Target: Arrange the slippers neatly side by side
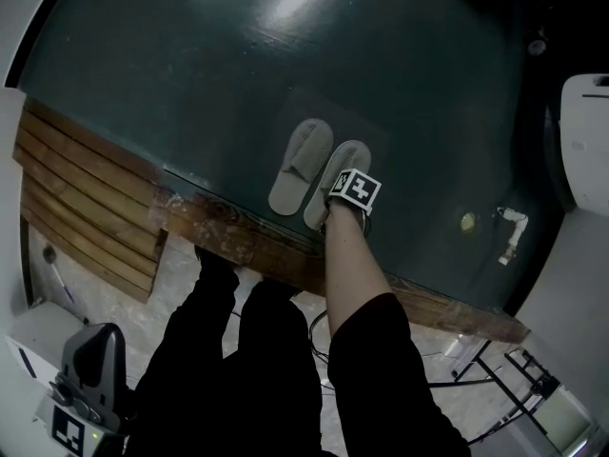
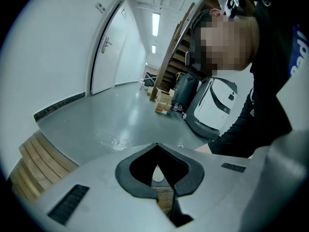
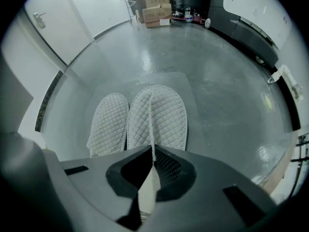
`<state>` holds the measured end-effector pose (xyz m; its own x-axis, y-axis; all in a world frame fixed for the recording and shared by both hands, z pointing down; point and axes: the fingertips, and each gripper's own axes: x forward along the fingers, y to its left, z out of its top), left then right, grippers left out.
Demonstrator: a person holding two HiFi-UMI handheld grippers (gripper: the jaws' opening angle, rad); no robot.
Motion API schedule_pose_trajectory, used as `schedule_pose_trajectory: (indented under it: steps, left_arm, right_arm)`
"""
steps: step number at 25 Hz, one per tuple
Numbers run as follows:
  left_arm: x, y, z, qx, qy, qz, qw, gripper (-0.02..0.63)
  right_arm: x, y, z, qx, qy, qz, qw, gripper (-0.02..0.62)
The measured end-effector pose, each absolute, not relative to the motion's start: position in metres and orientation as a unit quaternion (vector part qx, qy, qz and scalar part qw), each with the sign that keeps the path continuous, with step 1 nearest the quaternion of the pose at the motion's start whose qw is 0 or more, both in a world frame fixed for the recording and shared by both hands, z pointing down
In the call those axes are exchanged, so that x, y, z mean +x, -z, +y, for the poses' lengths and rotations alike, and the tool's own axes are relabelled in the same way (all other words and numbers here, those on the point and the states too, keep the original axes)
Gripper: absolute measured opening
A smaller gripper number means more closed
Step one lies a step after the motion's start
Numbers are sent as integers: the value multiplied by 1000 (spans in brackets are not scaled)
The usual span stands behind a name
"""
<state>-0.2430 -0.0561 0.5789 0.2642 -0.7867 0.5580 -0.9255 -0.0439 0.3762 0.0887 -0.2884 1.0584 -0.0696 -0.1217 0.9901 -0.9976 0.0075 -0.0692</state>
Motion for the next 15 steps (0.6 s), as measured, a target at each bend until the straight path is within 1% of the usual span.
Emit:
schedule_pose_trajectory:
  steps: [4,8,11,15]
  left_arm:
    - [-256,-585,-43,707,-95,-605,355,-9]
    - [-266,-583,-36,703,-85,-610,354,-9]
    - [-268,-572,-36,707,-76,-612,346,-9]
    - [-263,-550,-35,721,-63,-604,335,-9]
  right_arm:
    - [88,-1066,-288,514,-488,-543,450,8]
    - [84,-1059,-293,528,-487,-548,429,11]
    - [81,-1045,-289,527,-485,-554,425,46]
    - [77,-1014,-283,525,-484,-562,417,66]
